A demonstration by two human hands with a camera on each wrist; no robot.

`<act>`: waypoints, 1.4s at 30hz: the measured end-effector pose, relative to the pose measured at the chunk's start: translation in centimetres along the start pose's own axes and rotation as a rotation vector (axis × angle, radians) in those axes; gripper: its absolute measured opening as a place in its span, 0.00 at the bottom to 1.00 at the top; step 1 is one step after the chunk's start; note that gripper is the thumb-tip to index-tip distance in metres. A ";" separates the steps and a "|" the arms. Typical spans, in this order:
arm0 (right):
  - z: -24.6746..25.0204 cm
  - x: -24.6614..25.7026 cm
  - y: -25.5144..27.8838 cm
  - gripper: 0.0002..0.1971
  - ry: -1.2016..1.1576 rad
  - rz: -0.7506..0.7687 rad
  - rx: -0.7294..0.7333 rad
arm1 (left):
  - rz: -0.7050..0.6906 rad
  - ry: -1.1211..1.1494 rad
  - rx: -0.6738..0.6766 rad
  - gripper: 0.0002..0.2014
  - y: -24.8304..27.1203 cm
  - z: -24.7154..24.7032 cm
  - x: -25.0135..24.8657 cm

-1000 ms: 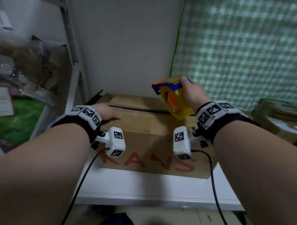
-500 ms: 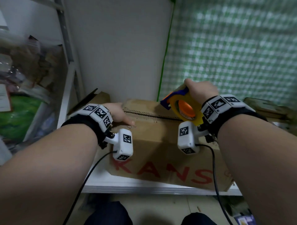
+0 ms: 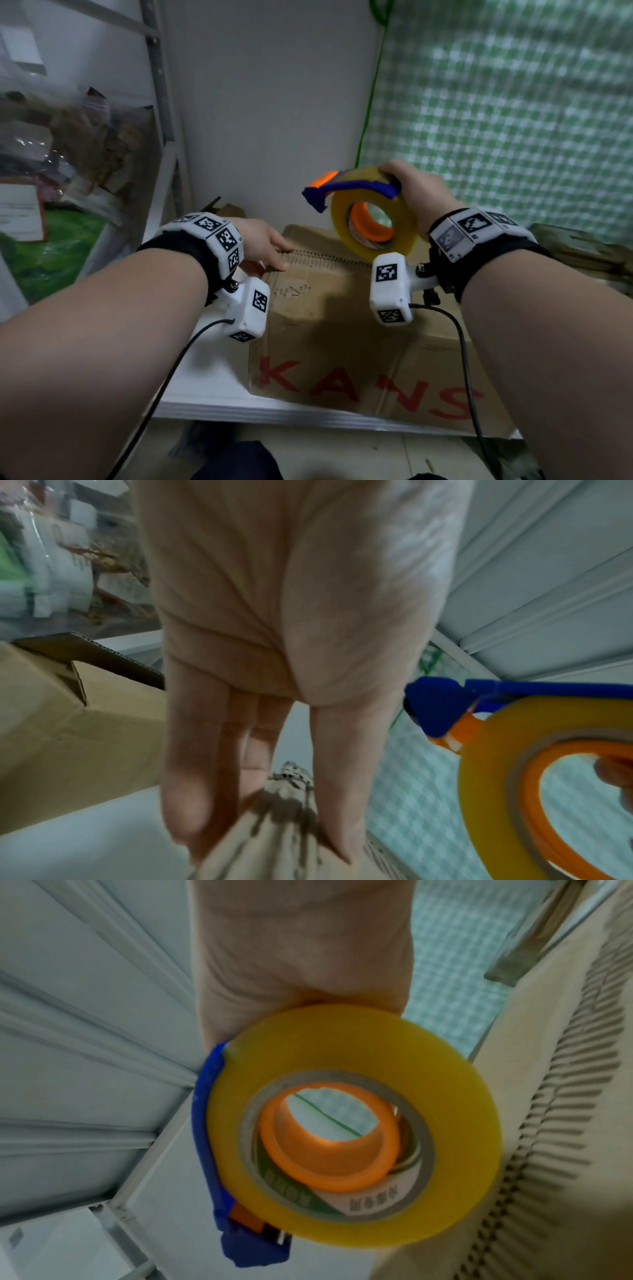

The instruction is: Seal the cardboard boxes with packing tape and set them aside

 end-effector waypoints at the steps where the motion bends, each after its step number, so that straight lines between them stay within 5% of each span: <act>1: -0.8 -0.4 -0.4 0.18 -0.043 -0.024 0.029 | -0.004 0.016 -0.003 0.24 -0.3 0.0 0.2; 9: -3.3 -3.0 -1.8 0.14 -0.100 -0.162 0.270 | -0.067 0.052 -0.060 0.16 -1.8 0.3 0.7; 14: -2.9 -2.7 -1.2 0.14 -0.089 -0.228 0.280 | -0.085 0.045 -0.070 0.16 -2.3 0.4 0.6; 21: -3.1 -2.8 -0.8 0.17 -0.146 -0.079 0.210 | -0.030 0.141 0.096 0.22 -1.5 0.1 1.1; 32: -3.1 -2.8 -1.6 0.17 -0.076 -0.060 0.255 | -0.068 0.240 0.030 0.27 -2.7 0.3 1.3; 42: -3.3 -3.7 -1.8 0.20 -0.104 -0.169 0.366 | -0.090 0.205 0.043 0.22 -3.1 0.3 1.5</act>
Point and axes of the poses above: each hand's wrist, its own y-axis away from the middle knuckle, its own z-axis out of the back of the hand, x = y × z, the point moved 6 cm from there along -y, towards the middle knuckle, and after that the axes turned 13 degrees about -y, right-handed, at the moved point
